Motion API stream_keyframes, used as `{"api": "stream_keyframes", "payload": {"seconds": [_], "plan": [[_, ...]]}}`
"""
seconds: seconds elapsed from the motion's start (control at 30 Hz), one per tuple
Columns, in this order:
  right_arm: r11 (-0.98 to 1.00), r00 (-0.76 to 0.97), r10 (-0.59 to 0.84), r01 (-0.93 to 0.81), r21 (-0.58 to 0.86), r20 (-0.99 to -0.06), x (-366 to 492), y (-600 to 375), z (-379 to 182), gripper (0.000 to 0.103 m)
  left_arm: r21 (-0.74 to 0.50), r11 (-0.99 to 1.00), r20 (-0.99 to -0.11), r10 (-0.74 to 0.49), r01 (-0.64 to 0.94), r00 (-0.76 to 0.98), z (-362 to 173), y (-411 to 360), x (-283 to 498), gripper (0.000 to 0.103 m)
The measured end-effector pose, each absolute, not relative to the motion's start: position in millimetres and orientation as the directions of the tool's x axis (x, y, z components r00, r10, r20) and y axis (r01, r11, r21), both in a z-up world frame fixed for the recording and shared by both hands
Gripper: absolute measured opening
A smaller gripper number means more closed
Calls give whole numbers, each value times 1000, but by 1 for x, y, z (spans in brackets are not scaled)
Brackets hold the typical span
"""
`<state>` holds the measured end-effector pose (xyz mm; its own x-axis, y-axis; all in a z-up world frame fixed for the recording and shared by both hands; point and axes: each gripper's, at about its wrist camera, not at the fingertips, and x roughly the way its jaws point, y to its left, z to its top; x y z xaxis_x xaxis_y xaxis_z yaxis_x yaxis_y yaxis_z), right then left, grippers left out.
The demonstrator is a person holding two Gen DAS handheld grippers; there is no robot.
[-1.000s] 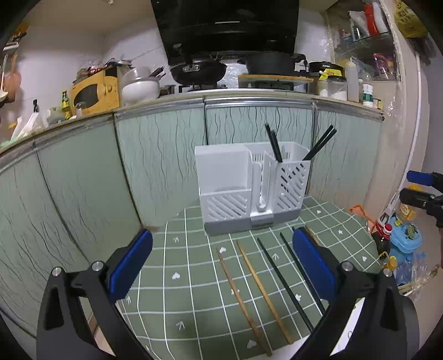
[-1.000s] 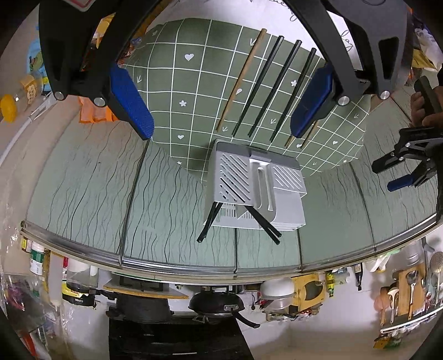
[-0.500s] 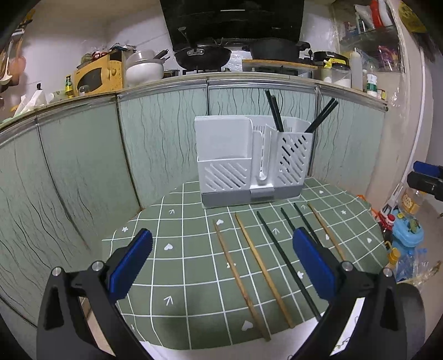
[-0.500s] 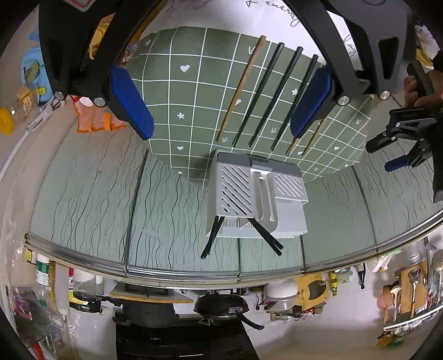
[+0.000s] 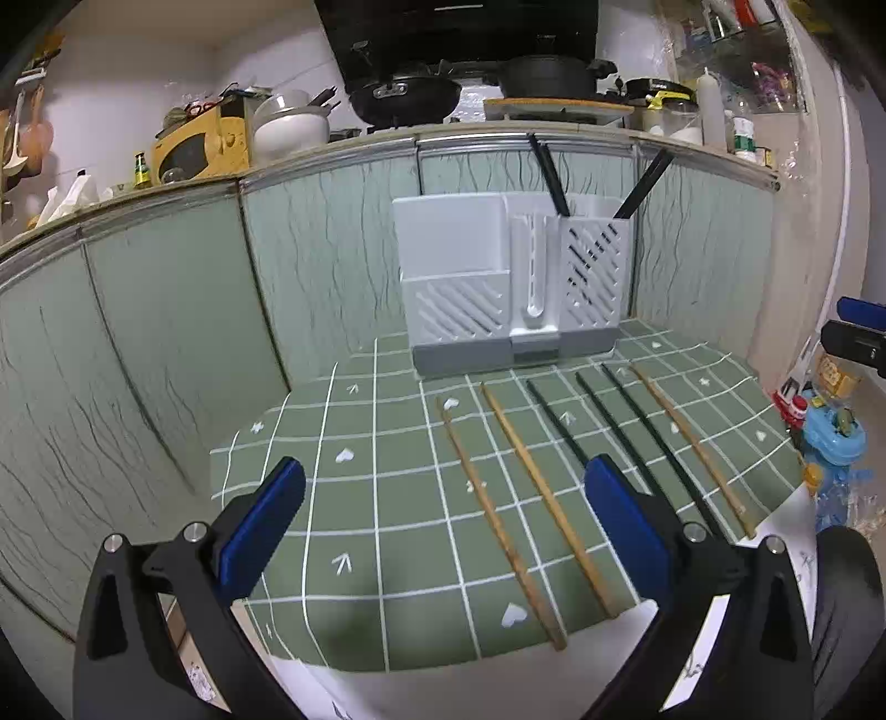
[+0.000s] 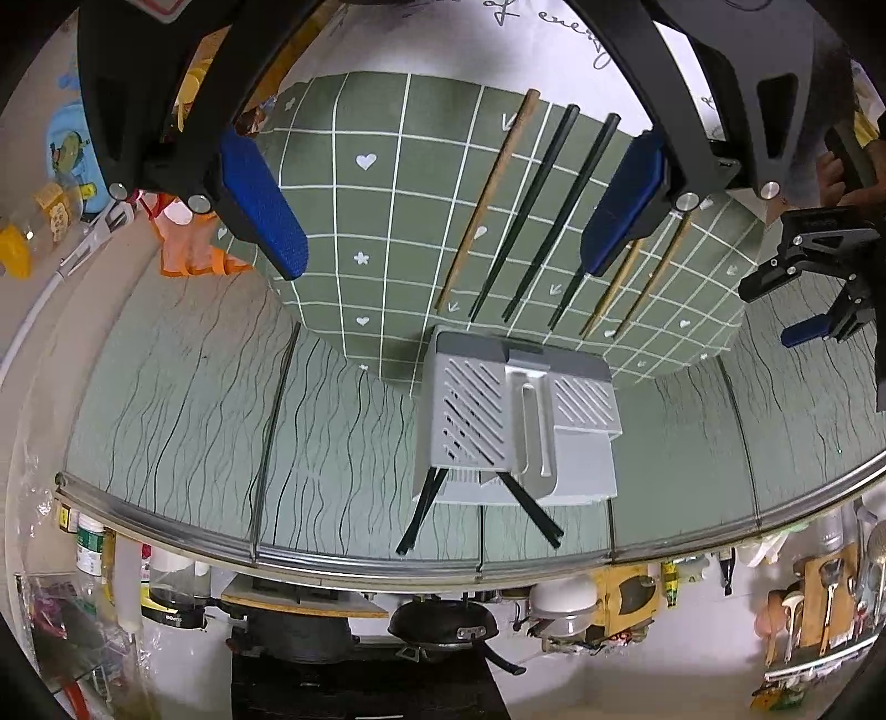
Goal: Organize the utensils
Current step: 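Move both open grippers back over the remaining chopstick row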
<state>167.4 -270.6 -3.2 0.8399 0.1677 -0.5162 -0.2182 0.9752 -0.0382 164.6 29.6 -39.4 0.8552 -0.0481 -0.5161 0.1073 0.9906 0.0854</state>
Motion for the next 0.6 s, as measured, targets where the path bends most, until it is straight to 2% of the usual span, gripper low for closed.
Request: {"api": "stream_keyframes", "payload": {"seconds": [0.5,0.6], "plan": [[973,809,160,-227,-51,-566,164,-263,-42,94,79,993,-564,-29,89,825,-75,25,155,99],[973,806,151,-223,-58,-573,164,-263,-49,94,107,992,-563,10,60,826,-83,21,152,99]]}}
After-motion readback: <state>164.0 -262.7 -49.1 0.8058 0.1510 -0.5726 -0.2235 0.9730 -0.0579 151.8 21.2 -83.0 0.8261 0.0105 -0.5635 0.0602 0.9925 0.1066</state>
